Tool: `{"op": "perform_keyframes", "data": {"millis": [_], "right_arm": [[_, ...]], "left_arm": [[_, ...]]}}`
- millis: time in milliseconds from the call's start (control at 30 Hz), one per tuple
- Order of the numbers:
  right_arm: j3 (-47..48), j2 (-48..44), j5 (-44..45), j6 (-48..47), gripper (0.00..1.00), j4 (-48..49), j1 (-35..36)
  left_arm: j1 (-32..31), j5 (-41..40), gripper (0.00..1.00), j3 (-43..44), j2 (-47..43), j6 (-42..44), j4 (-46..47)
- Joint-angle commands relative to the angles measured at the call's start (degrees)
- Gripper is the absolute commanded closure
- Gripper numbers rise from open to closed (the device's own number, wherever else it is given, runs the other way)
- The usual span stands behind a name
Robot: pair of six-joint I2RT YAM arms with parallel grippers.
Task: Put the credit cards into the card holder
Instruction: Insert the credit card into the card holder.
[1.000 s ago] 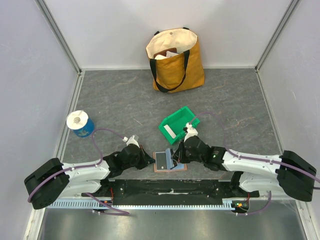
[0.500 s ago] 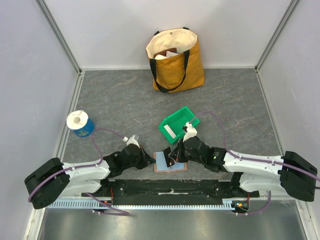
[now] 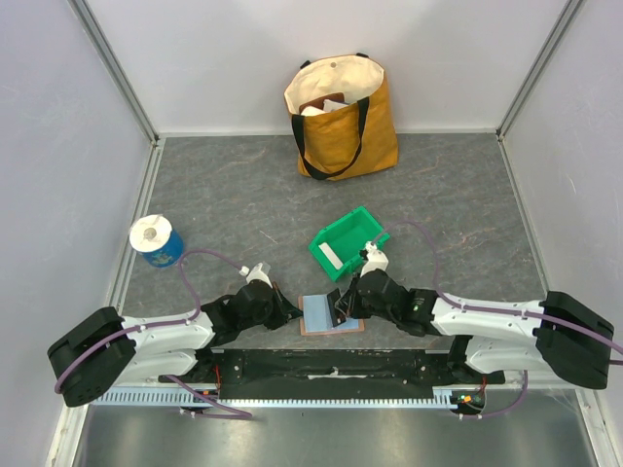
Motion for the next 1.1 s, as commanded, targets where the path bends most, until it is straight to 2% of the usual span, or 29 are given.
{"op": "perform_keyframes", "data": {"millis": [0,433,1067], "right_arm": [[-3.4,0.3,1.3,3.1,1.0,5.9,0.2],[-11.0,4.4,-4.4,7.3,1.0,23.2,-2.8],[-16.8,11.4,-10.2,10.4,1.0,38.0,-4.1]], "left_arm": [[0.1,-0.4,0.98,-2.1,2.1,1.3,-8.2],[0.1,-0.2,0.98,-2.1,5.3,0.6,-7.4],[0.1,0.4,0.98,-1.5,8.2,0.2,-6.9]]}}
